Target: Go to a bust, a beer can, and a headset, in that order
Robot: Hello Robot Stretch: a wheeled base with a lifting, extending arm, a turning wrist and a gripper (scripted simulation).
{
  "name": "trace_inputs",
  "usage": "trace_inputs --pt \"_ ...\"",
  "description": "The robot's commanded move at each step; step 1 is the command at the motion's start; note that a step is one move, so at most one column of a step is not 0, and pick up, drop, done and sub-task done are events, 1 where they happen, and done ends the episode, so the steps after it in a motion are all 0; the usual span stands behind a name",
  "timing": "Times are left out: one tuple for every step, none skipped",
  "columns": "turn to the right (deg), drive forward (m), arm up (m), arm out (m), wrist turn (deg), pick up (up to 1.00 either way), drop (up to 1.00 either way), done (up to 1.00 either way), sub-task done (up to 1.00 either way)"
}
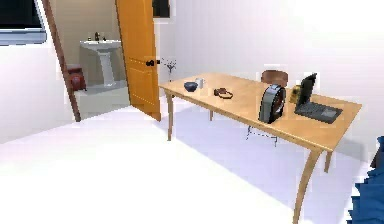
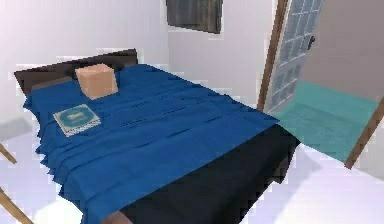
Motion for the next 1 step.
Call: trace_inputs --pt "0.0 0.20 0.00 0.00 0.0 0.00 0.00 0.00 0.00"
